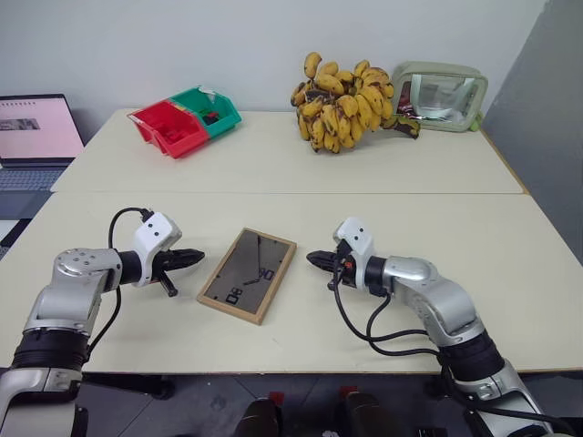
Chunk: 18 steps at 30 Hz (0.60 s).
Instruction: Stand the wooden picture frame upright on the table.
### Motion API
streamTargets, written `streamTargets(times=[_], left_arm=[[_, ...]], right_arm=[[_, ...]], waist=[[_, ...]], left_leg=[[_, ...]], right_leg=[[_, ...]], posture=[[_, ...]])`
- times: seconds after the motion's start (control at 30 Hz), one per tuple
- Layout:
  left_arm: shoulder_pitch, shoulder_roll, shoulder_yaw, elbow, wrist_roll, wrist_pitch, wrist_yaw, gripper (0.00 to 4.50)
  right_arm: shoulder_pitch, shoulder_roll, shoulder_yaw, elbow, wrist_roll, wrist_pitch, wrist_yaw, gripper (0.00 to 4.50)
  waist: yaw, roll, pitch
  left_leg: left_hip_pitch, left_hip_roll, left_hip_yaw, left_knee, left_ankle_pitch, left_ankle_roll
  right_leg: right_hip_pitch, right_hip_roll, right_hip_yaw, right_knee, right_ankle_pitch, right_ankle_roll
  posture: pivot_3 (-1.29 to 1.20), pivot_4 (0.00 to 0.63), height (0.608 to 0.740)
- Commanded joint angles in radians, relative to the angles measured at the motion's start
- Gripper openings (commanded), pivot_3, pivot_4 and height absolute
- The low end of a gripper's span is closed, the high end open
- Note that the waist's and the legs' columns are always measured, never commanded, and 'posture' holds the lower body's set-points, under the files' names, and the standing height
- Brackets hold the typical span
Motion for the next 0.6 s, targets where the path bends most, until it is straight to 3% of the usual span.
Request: streamTargets(times=[0.03,0.3,0.6], left_arm=[[0.029,-0.001,0.0,-0.101,-0.031,0.092,-0.005,0.02],[0.117,0.011,-0.04,-0.301,-0.094,0.215,-0.095,0.02],[0.065,-0.071,-0.088,-0.301,-0.075,0.217,-0.039,0.02]], right_arm=[[-0.027,0.041,0.019,0.013,-0.031,-0.022,-0.034,0.0],[-0.036,0.104,0.017,0.059,-0.063,-0.033,-0.074,0.0],[-0.033,0.063,-0.067,0.081,-0.053,-0.017,-0.073,0.0]], waist=[[-0.001,0.0,0.0],[0.0,0.0,0.0],[0.006,0.0,0.0]], left_leg=[[0.0,0.0,0.0,0.0,0.0,0.0],[0.0,0.0,0.0,0.0,0.0,0.0],[0.0,-0.001,0.0,0.0,0.0,0.0]], right_leg=[[0.0,0.0,0.0,0.0,0.0,0.0],[0.0,0.0,0.0,0.0,0.0,0.0],[0.001,0.0,0.0,0.0,0.0,0.0]], posture=[[0.0,0.15,0.74],[0.0,0.15,0.74],[0.0,0.15,0.74]])
